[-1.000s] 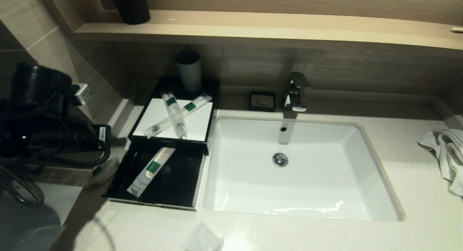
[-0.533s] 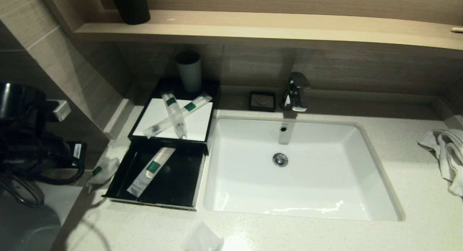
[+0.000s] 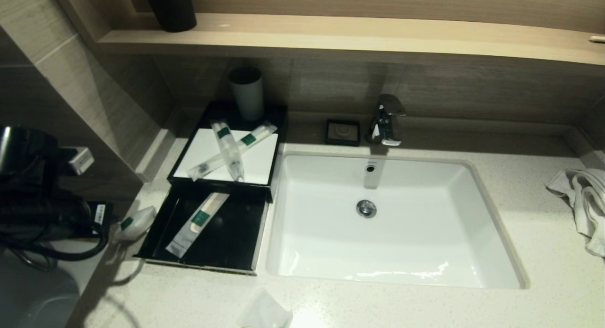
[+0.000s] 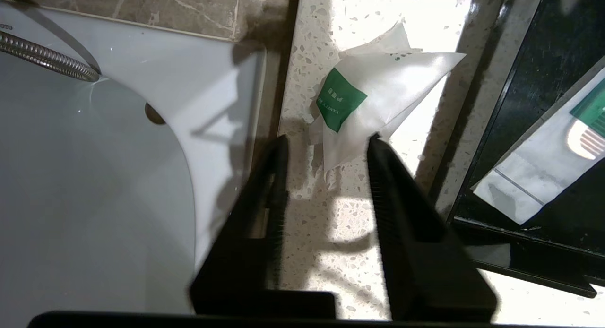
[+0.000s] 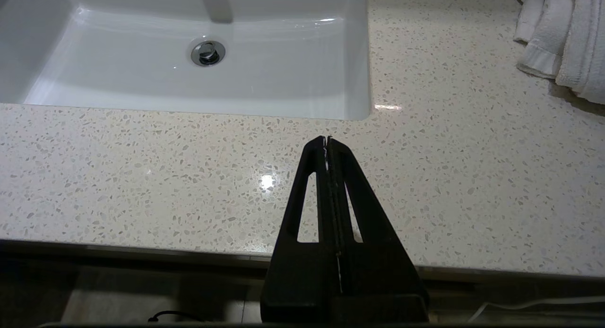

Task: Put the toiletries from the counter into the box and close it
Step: Pick up the bathroom toiletry

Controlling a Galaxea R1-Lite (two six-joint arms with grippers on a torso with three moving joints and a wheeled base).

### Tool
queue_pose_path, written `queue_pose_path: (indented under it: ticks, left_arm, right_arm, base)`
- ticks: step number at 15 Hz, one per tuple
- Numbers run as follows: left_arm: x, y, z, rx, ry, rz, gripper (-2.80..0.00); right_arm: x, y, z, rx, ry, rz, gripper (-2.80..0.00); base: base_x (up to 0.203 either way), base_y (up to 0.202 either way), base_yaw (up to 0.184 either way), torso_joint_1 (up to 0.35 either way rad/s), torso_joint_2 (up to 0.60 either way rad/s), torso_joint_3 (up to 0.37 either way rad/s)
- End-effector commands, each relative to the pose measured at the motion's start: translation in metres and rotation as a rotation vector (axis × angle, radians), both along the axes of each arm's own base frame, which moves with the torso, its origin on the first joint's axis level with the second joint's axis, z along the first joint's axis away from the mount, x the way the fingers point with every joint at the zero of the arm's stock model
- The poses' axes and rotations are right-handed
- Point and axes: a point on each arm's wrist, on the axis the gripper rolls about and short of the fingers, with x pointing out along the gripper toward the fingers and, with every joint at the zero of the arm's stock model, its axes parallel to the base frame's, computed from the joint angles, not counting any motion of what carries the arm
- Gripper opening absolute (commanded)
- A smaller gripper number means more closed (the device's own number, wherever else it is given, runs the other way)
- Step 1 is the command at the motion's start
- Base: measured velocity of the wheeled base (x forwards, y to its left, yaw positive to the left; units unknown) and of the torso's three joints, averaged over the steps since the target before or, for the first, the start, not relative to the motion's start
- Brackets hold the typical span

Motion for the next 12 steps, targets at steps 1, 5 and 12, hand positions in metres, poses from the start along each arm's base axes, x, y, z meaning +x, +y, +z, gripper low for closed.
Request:
queue_pose_path:
  ticks: [1,5,12]
  left_arm:
    - [0.002,0.000,-0.003,-0.002,0.011,-0.001,0.00]
    - [0.001,0.000,-0.012,-0.002,0.046,-0.003,0.00]
    - [0.007,0.000,-0.029,-0.009,0.117,-0.003,0.00]
  right_arm:
    - [0.000,0.000,0.000,0.000,0.000,0.000,-2.80]
    - [0.000,0.000,0.000,0.000,-0.001,0.000,-2.80]
    - [0.000,0.000,0.000,-0.001,0.000,0.000,-2.80]
  base:
    - [0.000,0.000,0.000,0.000,0.00,0.000]
    - [0.000,0.000,0.000,0.000,0.00,0.000]
    - [0.000,0.000,0.000,0.000,0.00,0.000]
